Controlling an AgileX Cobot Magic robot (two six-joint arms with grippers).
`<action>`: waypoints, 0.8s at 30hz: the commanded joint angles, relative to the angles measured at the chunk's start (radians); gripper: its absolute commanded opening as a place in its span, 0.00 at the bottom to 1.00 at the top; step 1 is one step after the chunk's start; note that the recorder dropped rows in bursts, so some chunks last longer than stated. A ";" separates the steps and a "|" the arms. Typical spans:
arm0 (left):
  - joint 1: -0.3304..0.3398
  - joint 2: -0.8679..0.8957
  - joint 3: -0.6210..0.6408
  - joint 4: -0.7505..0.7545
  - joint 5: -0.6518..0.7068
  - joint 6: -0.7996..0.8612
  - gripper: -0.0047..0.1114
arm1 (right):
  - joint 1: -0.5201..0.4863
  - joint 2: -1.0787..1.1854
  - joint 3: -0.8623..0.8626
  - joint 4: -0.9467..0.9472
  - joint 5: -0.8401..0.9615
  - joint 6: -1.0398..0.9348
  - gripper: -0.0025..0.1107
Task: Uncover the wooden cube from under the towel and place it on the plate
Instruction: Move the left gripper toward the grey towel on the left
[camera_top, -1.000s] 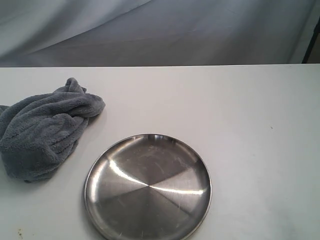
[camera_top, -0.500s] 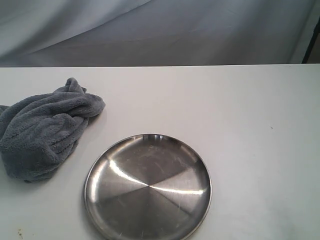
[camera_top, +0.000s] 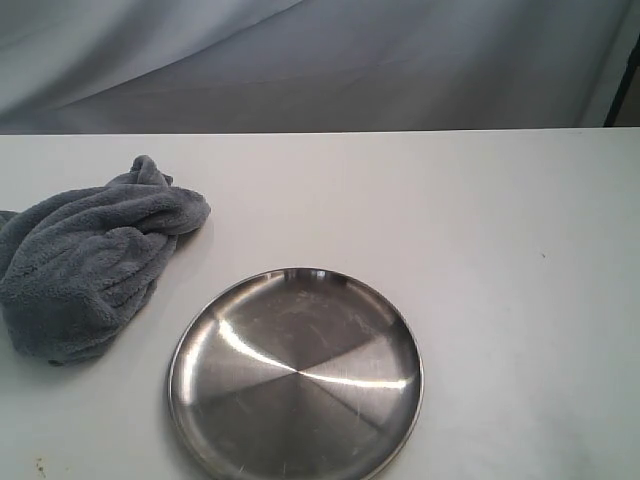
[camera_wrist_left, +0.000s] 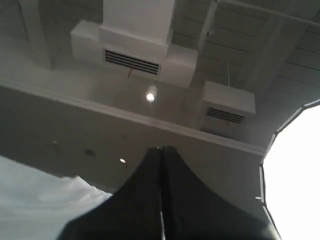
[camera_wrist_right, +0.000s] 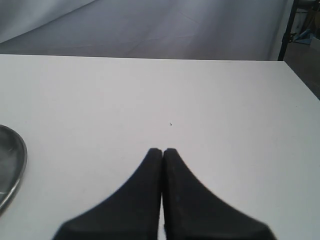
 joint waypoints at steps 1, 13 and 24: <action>-0.004 0.239 -0.255 -0.015 0.105 0.199 0.04 | -0.007 -0.005 0.003 0.000 -0.003 0.000 0.02; -0.004 0.809 -0.645 0.128 1.098 0.289 0.04 | -0.007 -0.005 0.003 0.000 -0.003 0.000 0.02; -0.004 1.279 -0.660 0.130 1.387 0.413 0.04 | -0.007 -0.005 0.003 0.000 -0.003 0.000 0.02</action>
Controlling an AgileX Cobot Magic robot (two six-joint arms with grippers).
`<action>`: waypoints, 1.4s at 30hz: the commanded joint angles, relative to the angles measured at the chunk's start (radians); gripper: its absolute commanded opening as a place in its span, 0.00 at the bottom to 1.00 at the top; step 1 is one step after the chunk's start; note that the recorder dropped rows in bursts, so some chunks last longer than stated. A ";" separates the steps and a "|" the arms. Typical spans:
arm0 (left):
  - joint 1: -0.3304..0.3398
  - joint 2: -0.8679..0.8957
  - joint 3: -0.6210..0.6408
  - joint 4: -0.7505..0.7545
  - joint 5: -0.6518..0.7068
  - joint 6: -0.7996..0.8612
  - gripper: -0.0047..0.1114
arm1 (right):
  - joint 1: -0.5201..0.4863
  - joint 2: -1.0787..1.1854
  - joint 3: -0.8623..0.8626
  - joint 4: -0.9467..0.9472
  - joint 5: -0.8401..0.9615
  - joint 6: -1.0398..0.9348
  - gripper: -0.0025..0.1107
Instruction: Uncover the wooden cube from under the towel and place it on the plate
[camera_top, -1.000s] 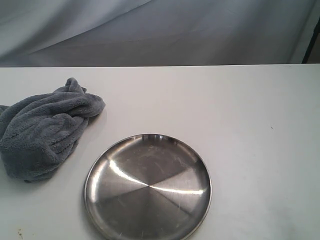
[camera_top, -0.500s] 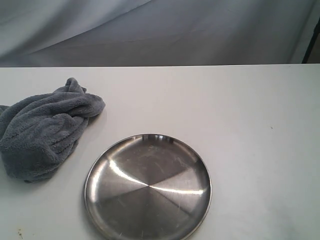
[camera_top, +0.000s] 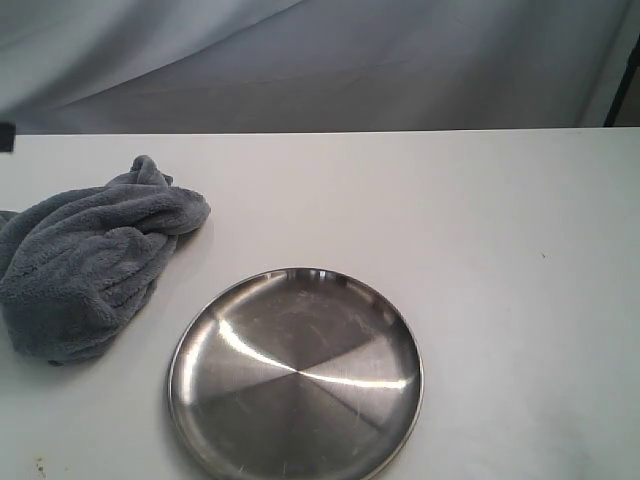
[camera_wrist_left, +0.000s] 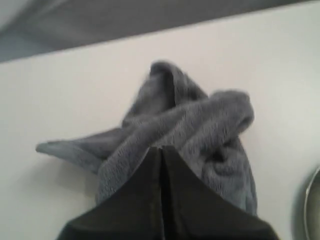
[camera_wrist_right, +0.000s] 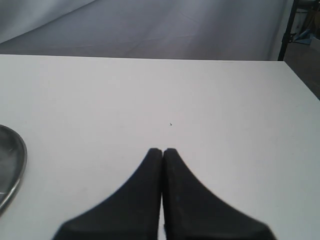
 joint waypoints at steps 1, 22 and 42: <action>-0.004 0.134 -0.006 0.004 0.121 0.134 0.04 | -0.007 -0.005 0.003 0.000 -0.003 0.000 0.02; -0.004 0.171 -0.099 0.004 0.431 0.189 0.04 | -0.007 -0.005 0.003 0.000 -0.003 0.000 0.02; -0.291 0.334 -0.081 -0.500 0.289 0.893 0.04 | -0.007 -0.005 0.003 0.000 -0.003 0.000 0.02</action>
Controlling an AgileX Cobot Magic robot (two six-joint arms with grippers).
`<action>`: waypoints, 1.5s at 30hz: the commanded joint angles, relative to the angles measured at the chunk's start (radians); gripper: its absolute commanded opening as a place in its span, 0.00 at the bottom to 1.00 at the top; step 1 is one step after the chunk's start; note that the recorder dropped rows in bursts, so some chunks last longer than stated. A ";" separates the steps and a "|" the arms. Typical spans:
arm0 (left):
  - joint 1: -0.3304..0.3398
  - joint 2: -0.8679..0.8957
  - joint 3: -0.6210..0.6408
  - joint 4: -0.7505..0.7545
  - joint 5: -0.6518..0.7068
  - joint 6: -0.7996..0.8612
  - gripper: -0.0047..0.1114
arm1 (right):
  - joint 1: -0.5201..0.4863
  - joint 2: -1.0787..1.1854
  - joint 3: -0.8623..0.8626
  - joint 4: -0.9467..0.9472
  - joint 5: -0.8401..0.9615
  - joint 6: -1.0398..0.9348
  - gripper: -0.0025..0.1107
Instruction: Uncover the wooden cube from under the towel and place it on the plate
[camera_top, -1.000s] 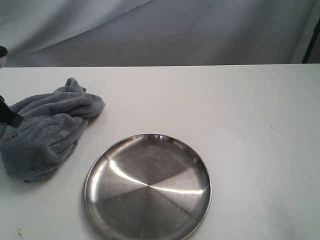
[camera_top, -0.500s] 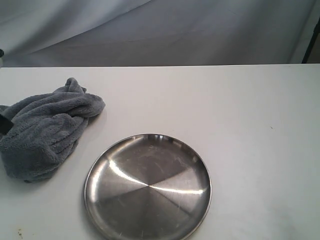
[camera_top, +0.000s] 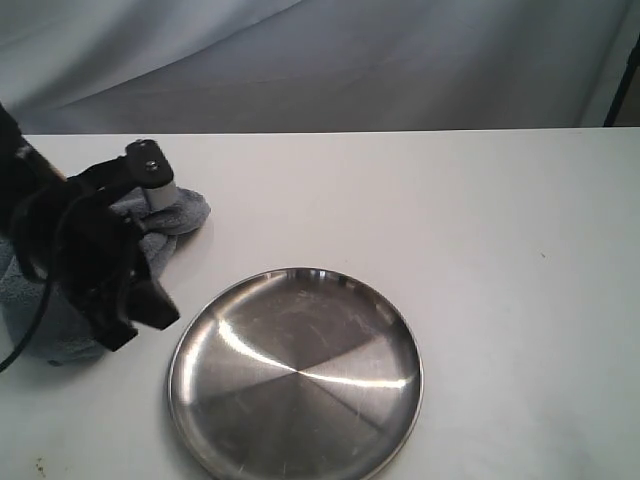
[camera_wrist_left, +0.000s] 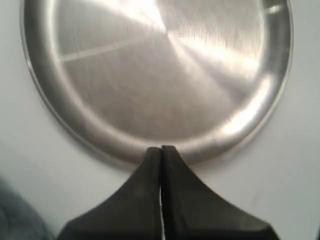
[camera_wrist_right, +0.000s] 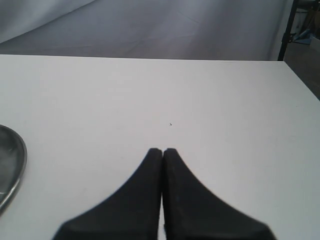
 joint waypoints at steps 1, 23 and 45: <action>-0.043 0.004 0.002 -0.049 -0.233 0.071 0.04 | -0.007 -0.005 0.003 0.000 -0.003 0.000 0.02; -0.043 -0.009 -0.004 1.621 0.193 -1.527 0.04 | -0.007 -0.005 0.003 0.000 -0.003 0.000 0.02; -0.043 -0.009 -0.004 0.115 -0.087 -0.171 0.04 | -0.007 -0.005 0.003 0.000 -0.003 0.000 0.02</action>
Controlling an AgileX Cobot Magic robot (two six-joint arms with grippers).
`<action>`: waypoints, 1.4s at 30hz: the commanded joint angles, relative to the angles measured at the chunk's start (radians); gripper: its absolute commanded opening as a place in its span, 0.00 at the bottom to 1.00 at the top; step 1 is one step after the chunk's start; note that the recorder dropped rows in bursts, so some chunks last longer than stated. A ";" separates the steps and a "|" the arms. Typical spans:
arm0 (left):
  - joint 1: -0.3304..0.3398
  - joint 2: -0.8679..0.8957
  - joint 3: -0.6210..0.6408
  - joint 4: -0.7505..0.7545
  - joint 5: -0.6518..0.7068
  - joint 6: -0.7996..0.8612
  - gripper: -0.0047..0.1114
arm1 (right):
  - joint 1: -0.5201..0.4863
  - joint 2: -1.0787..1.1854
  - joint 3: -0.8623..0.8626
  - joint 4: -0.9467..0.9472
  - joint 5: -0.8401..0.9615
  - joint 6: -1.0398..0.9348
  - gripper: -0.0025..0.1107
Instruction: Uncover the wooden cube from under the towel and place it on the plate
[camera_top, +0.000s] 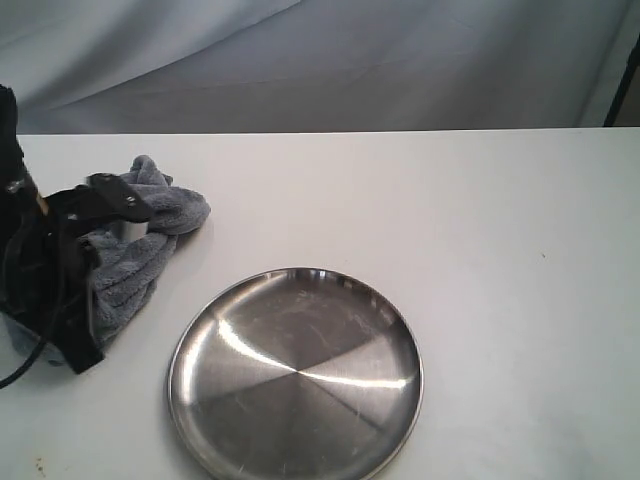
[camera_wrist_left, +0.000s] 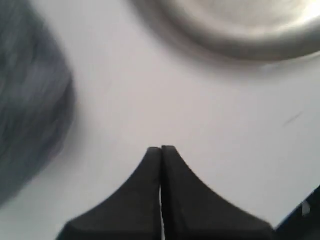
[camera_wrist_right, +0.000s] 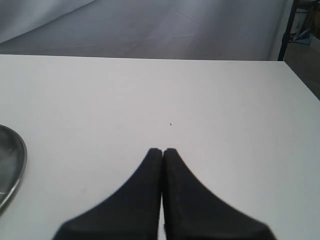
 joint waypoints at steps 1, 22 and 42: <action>-0.004 -0.007 -0.004 -0.316 -0.271 0.281 0.04 | -0.007 -0.005 0.003 0.000 -0.003 0.000 0.02; 0.285 -0.152 -0.004 0.092 -0.648 -0.342 0.04 | -0.007 -0.005 0.003 0.000 -0.003 0.000 0.02; 0.363 -0.156 -0.001 0.022 -0.409 -0.275 0.04 | -0.007 -0.005 0.003 0.000 -0.003 0.000 0.02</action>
